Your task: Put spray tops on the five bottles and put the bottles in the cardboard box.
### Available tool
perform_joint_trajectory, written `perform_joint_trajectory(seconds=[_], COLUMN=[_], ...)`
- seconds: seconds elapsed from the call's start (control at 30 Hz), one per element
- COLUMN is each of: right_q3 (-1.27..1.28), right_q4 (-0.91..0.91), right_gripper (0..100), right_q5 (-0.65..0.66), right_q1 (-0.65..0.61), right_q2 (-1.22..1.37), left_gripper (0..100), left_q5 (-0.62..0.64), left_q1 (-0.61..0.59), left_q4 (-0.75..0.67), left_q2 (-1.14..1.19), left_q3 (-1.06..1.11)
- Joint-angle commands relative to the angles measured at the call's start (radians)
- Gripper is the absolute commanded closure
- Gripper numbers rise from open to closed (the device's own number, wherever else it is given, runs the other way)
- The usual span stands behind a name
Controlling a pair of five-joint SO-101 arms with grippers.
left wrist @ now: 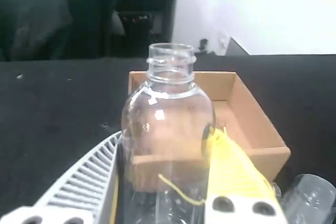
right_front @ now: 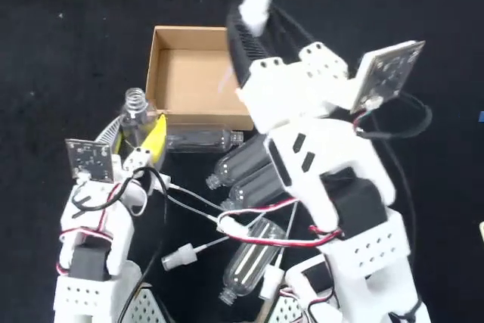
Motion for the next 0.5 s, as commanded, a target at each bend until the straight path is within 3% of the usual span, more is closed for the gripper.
perform_joint_trajectory(seconds=[0.0,0.2,0.47], right_q3=[0.008,0.008,0.007], right_q4=[-0.115,-0.140,-0.144], right_gripper=[98.4,98.4,98.4], right_q5=[-0.008,-0.008,0.000], right_q1=[-0.020,-0.077,-0.178], right_q2=[-0.021,-0.025,-0.019], left_gripper=[87,87,87], left_q5=[0.008,0.003,0.003], left_q1=[0.058,0.091,0.084], left_q4=[-0.117,-0.272,-0.270], left_q2=[-0.020,-0.020,-0.020], left_q3=[0.061,0.131,0.131])
